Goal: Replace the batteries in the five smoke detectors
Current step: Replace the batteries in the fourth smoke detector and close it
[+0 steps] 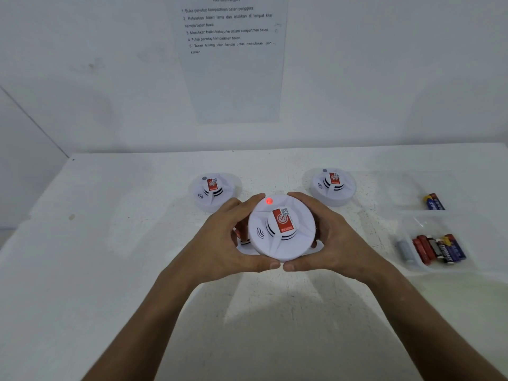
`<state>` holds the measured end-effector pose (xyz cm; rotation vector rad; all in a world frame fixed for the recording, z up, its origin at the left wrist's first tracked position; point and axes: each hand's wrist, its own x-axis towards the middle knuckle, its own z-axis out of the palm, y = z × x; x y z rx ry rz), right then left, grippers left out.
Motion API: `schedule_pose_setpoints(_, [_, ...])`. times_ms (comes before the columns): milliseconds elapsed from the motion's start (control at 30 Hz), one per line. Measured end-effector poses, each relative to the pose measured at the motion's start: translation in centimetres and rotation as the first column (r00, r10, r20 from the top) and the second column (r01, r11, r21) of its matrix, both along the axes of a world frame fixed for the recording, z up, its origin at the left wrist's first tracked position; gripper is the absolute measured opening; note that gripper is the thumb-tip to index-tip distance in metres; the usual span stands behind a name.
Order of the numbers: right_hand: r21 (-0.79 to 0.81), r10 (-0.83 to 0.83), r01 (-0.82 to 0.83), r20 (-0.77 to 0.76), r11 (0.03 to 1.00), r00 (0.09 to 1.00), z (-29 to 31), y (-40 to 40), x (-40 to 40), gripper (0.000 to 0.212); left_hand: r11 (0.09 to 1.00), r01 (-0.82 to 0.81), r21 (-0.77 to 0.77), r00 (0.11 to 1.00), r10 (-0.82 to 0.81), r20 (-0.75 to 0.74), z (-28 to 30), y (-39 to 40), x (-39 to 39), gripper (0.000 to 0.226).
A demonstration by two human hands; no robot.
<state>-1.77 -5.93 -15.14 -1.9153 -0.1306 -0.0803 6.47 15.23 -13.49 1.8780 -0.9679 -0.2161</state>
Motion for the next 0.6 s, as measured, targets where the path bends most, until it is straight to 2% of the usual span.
schedule_pose_setpoints(200, [0.002,-0.005,0.005,-0.004,1.0,1.0,0.1,0.11,0.02,0.094,1.0,-0.019,-0.003,1.0,0.019,-0.003,-0.36,0.13,0.17,0.071])
schedule_pose_setpoints(600, [0.033,-0.012,0.013,-0.03,0.999,0.999,0.27,0.02,0.17,0.094,0.999,0.01,0.031,1.0,-0.011,0.009,-0.22,0.06,0.57,0.078])
